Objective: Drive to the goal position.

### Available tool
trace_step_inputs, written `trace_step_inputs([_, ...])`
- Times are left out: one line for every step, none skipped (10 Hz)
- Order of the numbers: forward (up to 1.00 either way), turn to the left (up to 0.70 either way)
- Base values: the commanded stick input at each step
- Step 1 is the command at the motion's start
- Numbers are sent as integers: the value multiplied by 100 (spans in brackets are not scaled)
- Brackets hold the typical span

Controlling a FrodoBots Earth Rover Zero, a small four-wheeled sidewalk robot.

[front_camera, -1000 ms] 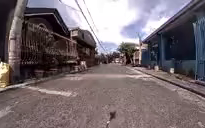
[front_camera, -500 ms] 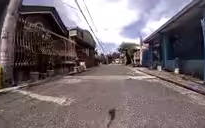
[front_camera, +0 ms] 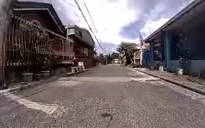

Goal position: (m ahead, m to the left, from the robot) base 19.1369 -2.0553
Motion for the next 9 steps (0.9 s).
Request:
trace_step_inputs([70,0])
trace_step_inputs([70,0])
trace_step_inputs([70,0])
trace_step_inputs([70,0])
trace_step_inputs([70,0])
trace_step_inputs([70,0])
trace_step_inputs([70,0])
trace_step_inputs([70,0])
trace_step_inputs([70,0])
